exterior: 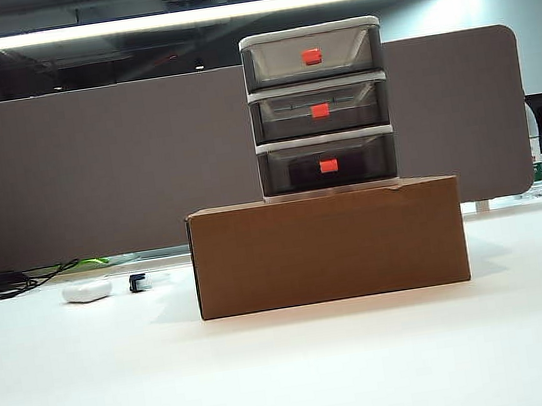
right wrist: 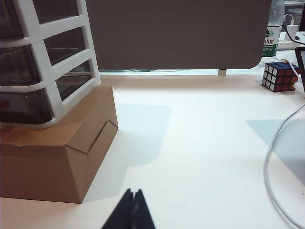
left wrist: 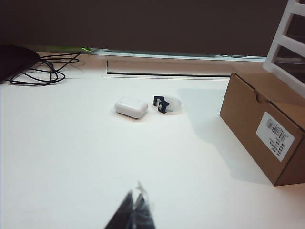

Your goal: Open the third layer of the drawer on the table, pick up a pack of napkins on the table and put it in, and finally close the drawer.

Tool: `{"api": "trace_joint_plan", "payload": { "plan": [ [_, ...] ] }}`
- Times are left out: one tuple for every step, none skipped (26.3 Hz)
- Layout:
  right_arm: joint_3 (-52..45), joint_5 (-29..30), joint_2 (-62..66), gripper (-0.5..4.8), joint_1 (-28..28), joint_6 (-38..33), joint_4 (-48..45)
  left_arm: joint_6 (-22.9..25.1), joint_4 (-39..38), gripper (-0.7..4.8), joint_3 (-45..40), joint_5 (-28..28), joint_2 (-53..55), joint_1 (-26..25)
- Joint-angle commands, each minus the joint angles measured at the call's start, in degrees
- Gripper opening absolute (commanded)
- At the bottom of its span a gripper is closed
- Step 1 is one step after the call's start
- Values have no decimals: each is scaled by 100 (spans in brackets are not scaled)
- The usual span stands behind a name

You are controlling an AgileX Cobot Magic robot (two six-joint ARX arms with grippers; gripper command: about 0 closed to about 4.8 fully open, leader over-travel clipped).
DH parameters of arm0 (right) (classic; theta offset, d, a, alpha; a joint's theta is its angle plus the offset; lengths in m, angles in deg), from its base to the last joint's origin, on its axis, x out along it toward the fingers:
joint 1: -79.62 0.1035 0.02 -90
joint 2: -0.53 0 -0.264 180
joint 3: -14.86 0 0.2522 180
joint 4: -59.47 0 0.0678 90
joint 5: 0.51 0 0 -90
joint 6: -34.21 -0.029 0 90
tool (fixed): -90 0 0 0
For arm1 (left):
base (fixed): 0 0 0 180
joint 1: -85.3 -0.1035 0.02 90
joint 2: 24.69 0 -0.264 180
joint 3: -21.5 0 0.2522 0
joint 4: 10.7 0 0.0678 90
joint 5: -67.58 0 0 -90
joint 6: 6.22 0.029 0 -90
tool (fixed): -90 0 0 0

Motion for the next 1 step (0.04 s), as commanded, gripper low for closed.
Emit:
{"api": "trace_joint_plan", "payload": {
  "plan": [
    [-39, -28, -13, -4, 2, 22, -57, 2, 37, -4, 0, 22, 4, -9]
  ]
}}
